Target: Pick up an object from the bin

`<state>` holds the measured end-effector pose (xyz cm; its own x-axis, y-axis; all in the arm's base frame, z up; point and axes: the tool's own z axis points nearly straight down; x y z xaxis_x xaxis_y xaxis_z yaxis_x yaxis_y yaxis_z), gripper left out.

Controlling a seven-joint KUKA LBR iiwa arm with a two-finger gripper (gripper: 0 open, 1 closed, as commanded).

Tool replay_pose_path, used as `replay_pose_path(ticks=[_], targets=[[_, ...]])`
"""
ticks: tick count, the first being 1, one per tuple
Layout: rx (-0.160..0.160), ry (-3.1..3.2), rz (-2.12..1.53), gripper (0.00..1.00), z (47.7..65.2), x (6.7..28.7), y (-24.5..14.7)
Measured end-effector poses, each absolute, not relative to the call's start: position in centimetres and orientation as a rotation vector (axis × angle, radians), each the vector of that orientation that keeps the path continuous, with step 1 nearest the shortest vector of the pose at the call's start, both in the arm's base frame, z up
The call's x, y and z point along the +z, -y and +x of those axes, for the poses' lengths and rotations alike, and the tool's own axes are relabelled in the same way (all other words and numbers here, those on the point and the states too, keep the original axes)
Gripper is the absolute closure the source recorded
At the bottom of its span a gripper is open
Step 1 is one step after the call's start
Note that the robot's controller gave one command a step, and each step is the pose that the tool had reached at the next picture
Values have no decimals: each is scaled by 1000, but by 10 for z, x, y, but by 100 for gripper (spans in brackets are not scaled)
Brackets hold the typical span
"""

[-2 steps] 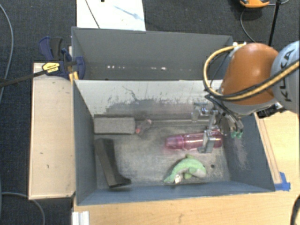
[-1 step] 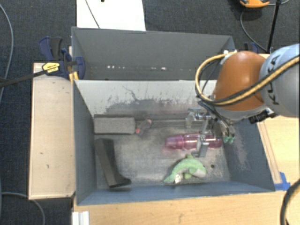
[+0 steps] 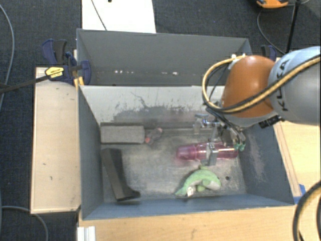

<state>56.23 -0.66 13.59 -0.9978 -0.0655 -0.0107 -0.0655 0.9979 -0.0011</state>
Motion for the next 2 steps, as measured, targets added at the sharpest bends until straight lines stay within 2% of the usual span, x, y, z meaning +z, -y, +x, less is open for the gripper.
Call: replay_pose_path(ticks=[1, 2], targets=[[3, -3136, -135, 0, 561, 105, 5], [1, -3131, -119, 0, 569, 87, 5]])
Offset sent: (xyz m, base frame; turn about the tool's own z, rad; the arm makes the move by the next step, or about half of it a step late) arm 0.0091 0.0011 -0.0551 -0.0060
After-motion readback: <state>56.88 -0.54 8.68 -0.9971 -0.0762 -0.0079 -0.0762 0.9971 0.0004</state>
